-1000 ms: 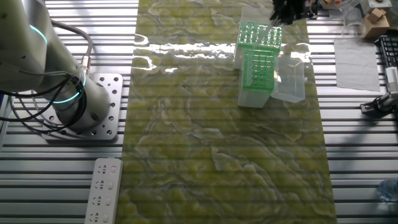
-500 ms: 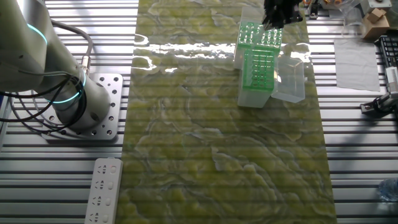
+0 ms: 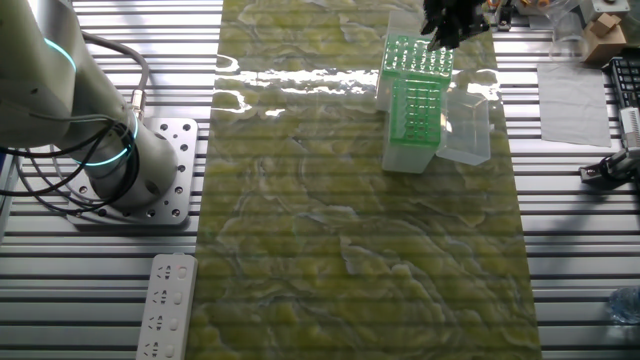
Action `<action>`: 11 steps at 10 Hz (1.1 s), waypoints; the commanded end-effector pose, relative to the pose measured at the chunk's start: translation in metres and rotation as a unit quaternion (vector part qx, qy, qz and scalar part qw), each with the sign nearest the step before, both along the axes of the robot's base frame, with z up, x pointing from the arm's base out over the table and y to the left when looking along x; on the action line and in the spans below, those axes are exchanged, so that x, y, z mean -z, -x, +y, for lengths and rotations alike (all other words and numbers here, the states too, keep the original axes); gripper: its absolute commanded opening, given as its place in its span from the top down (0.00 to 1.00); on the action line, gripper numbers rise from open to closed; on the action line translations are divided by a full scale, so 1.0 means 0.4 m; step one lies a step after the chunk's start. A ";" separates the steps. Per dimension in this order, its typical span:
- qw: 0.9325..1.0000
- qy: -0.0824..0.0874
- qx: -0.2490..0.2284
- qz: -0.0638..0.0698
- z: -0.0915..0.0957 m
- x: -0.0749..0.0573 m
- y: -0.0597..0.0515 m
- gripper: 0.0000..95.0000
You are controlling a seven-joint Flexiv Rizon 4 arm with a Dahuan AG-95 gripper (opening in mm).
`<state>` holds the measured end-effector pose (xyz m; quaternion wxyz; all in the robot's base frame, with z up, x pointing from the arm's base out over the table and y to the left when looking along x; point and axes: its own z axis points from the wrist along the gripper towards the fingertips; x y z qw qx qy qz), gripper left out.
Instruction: Transfer all large pipette tips from one holder to another
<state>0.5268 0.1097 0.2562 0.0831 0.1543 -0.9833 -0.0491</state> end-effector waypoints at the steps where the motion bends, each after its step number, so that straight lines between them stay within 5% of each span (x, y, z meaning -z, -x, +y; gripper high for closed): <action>1: 1.000 0.002 0.011 -0.004 0.016 0.009 -0.006 0.60; 5: 0.999 0.012 0.052 -0.010 0.092 0.065 -0.032 0.60; 11: 0.993 0.019 0.112 -0.021 0.145 0.179 -0.060 0.60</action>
